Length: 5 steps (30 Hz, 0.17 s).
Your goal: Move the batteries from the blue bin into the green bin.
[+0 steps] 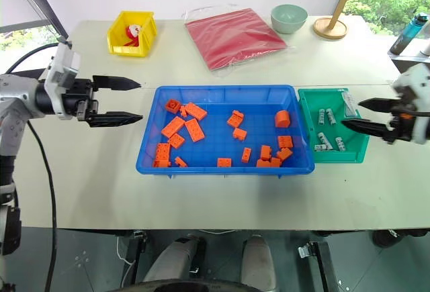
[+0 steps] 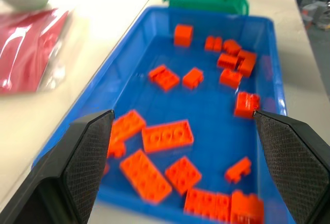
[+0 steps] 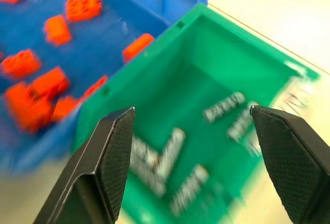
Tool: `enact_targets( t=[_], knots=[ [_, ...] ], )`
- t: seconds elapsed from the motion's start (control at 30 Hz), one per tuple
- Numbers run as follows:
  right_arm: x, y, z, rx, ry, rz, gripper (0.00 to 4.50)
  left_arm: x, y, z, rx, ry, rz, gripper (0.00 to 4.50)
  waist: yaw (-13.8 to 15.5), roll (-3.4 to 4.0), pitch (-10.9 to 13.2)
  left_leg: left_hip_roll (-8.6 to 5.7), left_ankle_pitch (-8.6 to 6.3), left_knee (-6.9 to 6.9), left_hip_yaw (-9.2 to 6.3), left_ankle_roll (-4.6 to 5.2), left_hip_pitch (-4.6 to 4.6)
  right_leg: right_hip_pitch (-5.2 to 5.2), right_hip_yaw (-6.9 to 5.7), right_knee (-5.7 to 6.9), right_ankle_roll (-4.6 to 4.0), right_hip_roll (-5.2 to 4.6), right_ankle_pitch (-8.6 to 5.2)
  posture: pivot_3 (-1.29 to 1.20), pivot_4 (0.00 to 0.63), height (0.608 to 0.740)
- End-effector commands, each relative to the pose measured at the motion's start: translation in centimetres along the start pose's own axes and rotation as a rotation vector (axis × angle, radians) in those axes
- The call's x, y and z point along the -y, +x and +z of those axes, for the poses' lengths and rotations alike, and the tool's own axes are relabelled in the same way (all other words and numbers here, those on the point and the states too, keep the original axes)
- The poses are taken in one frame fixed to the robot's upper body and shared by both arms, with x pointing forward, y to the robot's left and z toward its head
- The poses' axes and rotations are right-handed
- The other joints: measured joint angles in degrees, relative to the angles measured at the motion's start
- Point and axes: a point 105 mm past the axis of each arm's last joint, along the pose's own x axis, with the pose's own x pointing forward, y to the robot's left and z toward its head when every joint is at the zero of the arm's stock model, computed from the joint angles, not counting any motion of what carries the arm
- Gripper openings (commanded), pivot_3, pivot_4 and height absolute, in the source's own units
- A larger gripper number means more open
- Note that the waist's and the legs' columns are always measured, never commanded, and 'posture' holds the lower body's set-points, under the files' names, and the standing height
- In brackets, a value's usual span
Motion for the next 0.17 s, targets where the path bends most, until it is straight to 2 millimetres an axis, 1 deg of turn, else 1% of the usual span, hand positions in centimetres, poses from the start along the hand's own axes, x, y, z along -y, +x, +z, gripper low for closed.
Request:
enact_targets(
  t=[0.03,0.1,0.17],
  knots=[
    [1.1,-2.6,-0.1,-0.032,-0.144,0.003,3.66,-0.3,-2.4,0.9,-0.013,0.047,0.048,4.50,-0.10,0.01,0.00,0.02,0.00,-0.02,0.02,0.00,0.00,0.02,0.00,-0.14,0.00,0.01,0.00,0.00,0.150,0.717],
    [1.9,-3.2,-0.9,-0.072,-0.175,-0.019,3.66,-0.2,-2.9,0.9,-0.026,0.056,0.048,4.50,-0.38,0.04,0.01,0.05,0.00,-0.03,0.03,0.00,0.00,0.03,0.00,-0.20,0.00,0.03,0.00,0.00,0.150,0.717],
    [2.7,-3.6,-1.1,-0.080,-0.181,-0.048,3.66,-0.5,-3.9,1.0,-0.054,0.063,0.067,4.50,-0.41,0.04,0.01,0.06,0.00,-0.05,0.04,-0.01,0.01,0.06,0.00,-0.24,0.00,0.03,0.00,0.00,0.150,0.717]
  ],
)
